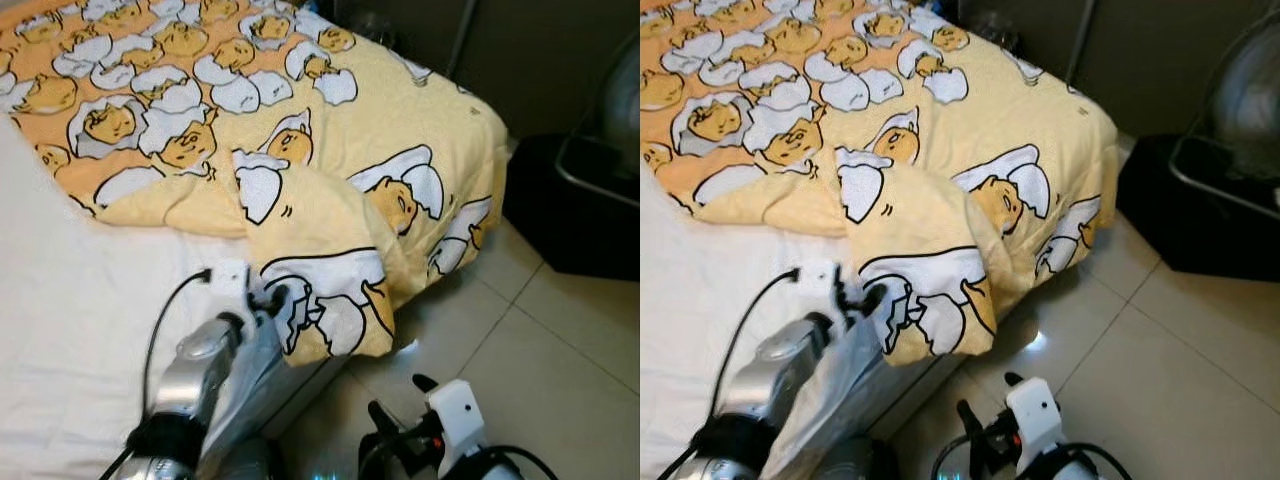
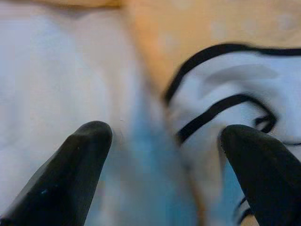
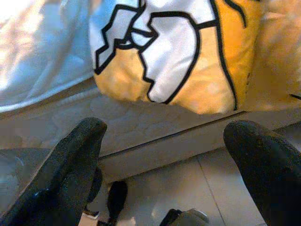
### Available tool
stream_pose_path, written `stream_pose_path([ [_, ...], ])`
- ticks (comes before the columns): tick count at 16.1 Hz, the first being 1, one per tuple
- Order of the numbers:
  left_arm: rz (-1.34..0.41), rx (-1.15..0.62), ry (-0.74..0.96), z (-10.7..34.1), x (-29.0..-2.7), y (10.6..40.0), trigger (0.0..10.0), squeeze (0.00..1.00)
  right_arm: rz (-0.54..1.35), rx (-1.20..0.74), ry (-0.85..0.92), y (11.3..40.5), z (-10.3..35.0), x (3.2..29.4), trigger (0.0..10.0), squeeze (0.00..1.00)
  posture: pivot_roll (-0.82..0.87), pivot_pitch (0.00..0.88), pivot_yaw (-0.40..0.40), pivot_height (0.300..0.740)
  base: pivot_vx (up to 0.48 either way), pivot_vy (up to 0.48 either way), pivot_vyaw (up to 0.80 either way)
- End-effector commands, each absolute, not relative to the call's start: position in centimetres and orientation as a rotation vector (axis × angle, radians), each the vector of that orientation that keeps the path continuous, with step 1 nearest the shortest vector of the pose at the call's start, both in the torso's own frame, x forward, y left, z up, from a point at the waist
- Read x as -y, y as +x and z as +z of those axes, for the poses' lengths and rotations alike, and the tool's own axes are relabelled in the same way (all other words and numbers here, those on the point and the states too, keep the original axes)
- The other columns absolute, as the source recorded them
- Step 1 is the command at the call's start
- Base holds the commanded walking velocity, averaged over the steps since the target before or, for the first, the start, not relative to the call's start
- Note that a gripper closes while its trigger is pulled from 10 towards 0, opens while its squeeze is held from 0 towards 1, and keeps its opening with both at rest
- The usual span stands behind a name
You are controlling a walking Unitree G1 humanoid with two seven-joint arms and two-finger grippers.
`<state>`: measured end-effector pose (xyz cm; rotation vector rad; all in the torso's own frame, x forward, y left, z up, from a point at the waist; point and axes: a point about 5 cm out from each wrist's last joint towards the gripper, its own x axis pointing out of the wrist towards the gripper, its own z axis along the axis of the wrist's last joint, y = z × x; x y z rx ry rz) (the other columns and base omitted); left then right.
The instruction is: Clean up the room
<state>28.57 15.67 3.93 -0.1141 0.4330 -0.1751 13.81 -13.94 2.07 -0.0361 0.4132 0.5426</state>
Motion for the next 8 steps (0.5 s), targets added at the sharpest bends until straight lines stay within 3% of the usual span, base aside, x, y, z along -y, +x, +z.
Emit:
stream_pose_path([
  [1,-0.139,-0.462,-0.111,3.6,-16.6,27.5,10.0,0.00,0.554,-0.432,-0.015,13.3,1.9,13.6,10.0,0.00,-0.16,0.202,0.040,0.698,0.000,0.000,0.00],
  [8,-0.330,-0.465,-0.343,5.0,-12.0,25.2,10.0,0.00,0.565,-0.436,-0.002,13.9,1.2,13.4,10.0,0.00,-0.13,0.187,0.032,0.698,0.000,0.000,0.00],
])
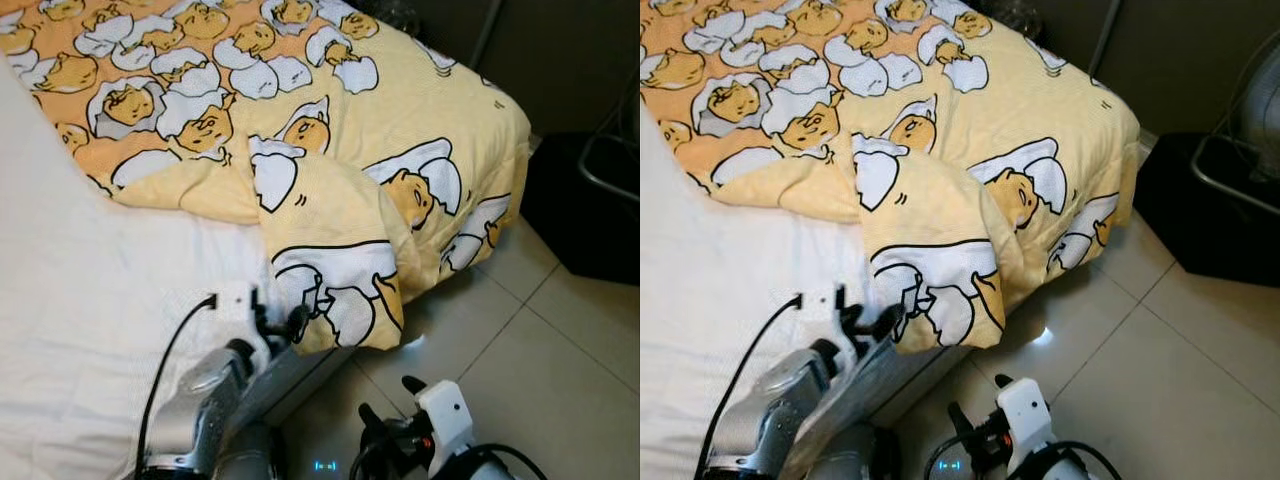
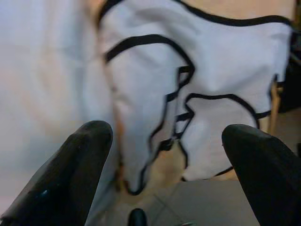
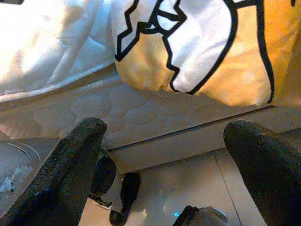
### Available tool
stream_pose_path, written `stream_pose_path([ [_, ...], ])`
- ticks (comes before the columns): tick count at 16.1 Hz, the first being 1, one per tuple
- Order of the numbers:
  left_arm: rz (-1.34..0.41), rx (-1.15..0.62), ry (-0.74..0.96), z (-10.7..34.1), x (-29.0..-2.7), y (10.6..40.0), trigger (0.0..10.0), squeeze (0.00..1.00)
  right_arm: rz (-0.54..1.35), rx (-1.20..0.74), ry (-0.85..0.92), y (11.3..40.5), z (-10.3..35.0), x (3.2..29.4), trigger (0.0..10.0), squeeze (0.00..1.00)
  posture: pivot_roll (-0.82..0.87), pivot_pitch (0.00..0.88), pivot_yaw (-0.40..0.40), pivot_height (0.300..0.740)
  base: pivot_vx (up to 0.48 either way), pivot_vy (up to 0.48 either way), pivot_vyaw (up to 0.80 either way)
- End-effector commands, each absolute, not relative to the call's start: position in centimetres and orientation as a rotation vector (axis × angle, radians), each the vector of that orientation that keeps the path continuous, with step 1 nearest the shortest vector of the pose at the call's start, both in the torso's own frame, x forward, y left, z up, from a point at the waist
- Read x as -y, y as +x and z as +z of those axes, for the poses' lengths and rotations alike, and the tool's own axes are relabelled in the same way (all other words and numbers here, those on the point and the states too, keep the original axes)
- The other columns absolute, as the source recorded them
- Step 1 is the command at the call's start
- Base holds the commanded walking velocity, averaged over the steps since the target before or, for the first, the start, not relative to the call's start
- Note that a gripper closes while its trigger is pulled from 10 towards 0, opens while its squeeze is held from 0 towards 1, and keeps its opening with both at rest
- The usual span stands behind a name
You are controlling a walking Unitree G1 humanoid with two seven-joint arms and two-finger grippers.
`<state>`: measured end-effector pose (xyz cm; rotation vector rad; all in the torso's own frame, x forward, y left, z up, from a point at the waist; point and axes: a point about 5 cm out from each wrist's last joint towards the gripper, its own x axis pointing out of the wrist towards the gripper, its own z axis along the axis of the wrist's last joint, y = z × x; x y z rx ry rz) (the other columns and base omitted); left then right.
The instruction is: Clean up the room
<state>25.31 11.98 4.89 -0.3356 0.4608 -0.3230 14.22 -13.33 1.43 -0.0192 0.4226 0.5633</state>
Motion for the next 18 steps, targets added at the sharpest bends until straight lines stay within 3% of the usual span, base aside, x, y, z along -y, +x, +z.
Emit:
stream_pose_path([
  [1,-0.333,-0.463,-0.336,5.0,-11.9,25.3,10.0,0.00,0.566,-0.436,-0.002,13.9,1.2,13.4,10.0,0.00,-0.14,0.187,0.032,0.698,0.000,0.000,0.00],
  [7,-0.315,-0.515,-0.121,1.8,-11.2,27.2,10.0,0.00,0.585,-0.410,0.013,13.7,2.3,12.7,10.0,0.00,-0.18,0.205,0.030,0.698,0.000,0.000,0.00],
  [10,-0.333,-0.541,-0.194,1.5,-9.6,28.1,10.0,0.00,0.567,-0.416,0.011,13.3,2.7,13.0,10.0,0.00,-0.20,0.212,0.027,0.698,0.000,0.000,0.00],
  [13,-0.338,-0.578,-0.160,0.0,-9.1,28.0,10.0,0.00,0.560,-0.421,0.011,13.2,2.9,13.1,10.0,0.00,-0.21,0.210,0.027,0.698,0.000,0.000,0.00],
  [14,-0.336,-0.584,-0.165,-0.2,-9.1,27.9,0.0,0.00,0.559,-0.420,0.012,13.3,3.0,13.2,10.0,0.00,-0.20,0.208,0.028,0.698,0.000,0.000,0.00],
  [18,-0.280,-0.645,-0.280,-1.6,-9.2,27.2,0.0,0.00,0.551,-0.418,0.024,14.1,3.0,13.1,10.0,0.00,-0.19,0.196,0.024,0.698,0.000,0.000,0.00],
])
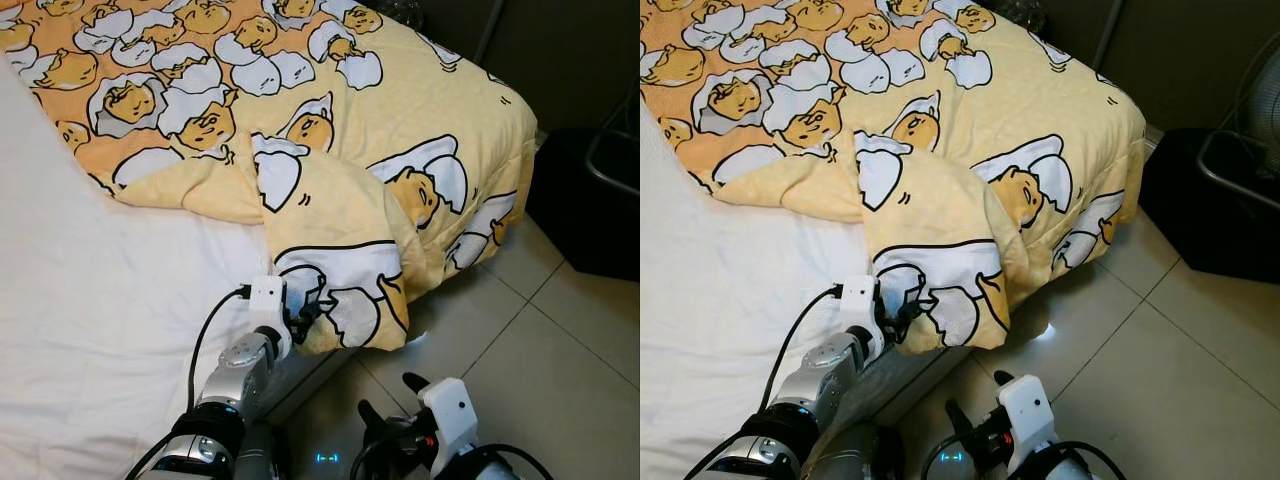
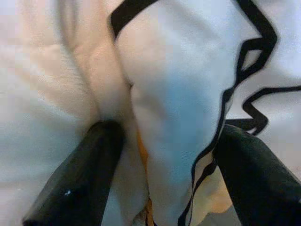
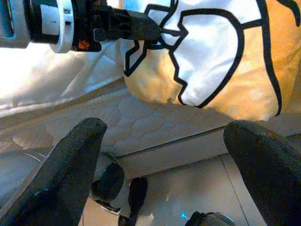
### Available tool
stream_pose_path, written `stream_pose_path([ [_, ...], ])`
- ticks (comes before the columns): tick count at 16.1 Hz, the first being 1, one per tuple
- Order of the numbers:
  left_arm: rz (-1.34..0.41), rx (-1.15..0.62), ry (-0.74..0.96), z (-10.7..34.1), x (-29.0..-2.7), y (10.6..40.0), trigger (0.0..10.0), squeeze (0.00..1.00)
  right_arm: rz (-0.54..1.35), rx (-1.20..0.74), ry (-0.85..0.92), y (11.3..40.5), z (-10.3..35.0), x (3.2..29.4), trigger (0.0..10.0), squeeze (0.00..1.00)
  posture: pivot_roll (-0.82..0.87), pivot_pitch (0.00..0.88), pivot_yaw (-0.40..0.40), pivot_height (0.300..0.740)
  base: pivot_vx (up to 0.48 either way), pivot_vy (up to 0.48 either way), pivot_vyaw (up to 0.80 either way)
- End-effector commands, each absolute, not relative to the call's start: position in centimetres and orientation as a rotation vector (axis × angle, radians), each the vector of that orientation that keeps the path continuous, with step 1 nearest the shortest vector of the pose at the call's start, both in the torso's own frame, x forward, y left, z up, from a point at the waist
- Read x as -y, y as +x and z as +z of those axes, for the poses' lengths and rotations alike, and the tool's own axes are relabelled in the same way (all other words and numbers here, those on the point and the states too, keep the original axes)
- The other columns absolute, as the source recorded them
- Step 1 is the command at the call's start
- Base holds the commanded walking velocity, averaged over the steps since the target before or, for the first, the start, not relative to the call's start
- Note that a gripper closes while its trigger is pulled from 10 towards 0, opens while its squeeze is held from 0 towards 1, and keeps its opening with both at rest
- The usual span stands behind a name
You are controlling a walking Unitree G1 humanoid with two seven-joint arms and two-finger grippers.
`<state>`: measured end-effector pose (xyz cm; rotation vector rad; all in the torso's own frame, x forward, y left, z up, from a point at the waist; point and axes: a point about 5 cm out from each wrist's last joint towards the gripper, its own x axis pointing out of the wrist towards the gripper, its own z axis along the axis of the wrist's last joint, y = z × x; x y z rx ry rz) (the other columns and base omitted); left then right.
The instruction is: Clean up the room
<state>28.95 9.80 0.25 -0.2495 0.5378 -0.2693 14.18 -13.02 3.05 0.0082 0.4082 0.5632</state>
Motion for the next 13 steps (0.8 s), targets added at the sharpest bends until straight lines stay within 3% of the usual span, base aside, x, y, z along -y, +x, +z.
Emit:
stream_pose_path([
  [1,-0.226,-0.679,-0.335,-2.3,-9.7,26.8,0.0,0.00,0.550,-0.420,0.029,14.2,2.9,13.0,10.0,0.00,-0.18,0.193,0.021,0.698,0.000,0.000,0.00],
  [3,-0.168,-0.692,-0.384,-2.7,-10.2,26.7,0.0,0.00,0.564,-0.423,0.036,14.3,2.9,12.7,10.0,0.00,-0.18,0.190,0.017,0.698,0.000,0.000,0.00],
  [6,-0.237,-0.701,-0.358,-2.9,-9.4,26.4,0.0,0.00,0.573,-0.409,0.032,14.7,3.3,12.7,10.0,0.00,-0.20,0.179,0.005,0.698,0.000,0.000,0.00],
  [13,-0.212,-0.700,-0.348,-3.2,-11.0,26.4,0.0,0.00,0.620,-0.385,0.030,15.5,3.9,12.5,10.0,0.00,-0.20,0.136,-0.008,0.698,0.000,0.000,0.00],
])
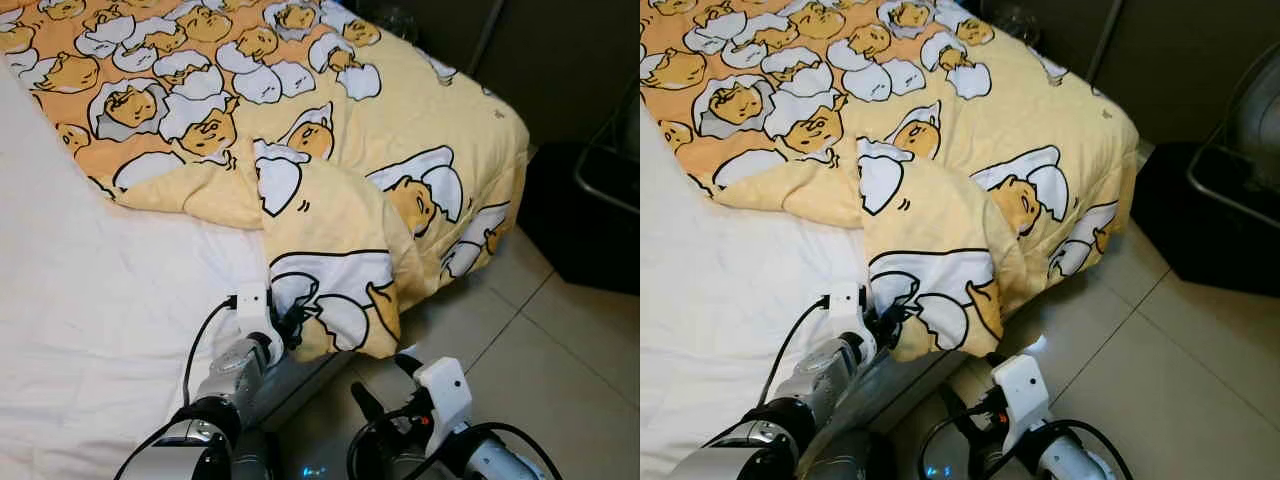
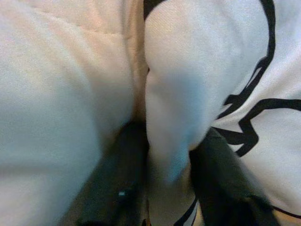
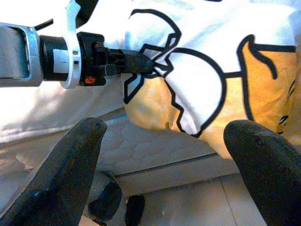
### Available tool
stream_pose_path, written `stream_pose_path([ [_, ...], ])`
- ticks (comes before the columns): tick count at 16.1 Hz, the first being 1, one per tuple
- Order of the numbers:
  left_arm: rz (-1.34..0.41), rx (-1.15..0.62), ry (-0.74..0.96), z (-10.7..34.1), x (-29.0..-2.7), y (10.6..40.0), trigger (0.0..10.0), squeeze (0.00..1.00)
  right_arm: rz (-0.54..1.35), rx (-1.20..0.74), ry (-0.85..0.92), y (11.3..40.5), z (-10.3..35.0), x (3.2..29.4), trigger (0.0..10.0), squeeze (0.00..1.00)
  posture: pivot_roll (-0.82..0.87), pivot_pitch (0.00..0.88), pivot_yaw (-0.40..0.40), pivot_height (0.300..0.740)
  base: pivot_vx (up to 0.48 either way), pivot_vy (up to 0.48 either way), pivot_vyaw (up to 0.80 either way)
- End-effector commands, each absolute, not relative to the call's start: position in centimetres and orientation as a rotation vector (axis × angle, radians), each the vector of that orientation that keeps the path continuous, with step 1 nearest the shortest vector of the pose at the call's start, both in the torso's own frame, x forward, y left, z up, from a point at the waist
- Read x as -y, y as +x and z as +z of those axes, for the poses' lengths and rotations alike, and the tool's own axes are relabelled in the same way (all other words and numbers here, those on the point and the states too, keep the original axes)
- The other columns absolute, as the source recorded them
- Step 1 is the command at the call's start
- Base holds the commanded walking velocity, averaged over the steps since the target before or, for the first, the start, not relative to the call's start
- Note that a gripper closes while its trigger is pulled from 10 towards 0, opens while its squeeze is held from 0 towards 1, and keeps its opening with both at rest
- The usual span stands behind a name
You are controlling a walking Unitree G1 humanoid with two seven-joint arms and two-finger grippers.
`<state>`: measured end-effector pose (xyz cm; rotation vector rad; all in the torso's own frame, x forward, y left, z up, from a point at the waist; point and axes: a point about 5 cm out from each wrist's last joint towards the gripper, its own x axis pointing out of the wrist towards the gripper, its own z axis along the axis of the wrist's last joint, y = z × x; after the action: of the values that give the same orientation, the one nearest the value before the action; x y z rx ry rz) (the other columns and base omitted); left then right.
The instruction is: Clean up the room
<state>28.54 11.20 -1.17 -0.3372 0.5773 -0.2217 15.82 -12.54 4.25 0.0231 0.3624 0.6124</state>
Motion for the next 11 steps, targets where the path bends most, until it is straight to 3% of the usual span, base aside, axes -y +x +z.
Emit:
stream_pose_path([
  [1,-0.211,-0.698,-0.348,-3.2,-11.1,26.4,0.0,0.00,0.623,-0.386,0.030,15.6,3.9,12.5,10.0,0.00,-0.20,0.132,-0.009,0.698,0.000,0.000,0.00],
  [9,-0.141,-0.858,-0.341,-7.0,-14.3,21.0,0.0,0.00,0.656,-0.399,0.037,15.5,3.7,12.1,10.0,0.00,-0.18,0.116,-0.005,0.698,0.000,0.000,0.00],
  [11,-0.078,-0.912,-0.295,-8.1,-17.1,18.8,0.0,0.00,0.670,-0.409,0.040,15.0,3.7,12.0,10.0,0.00,-0.17,0.122,-0.004,0.698,0.000,0.000,0.00],
])
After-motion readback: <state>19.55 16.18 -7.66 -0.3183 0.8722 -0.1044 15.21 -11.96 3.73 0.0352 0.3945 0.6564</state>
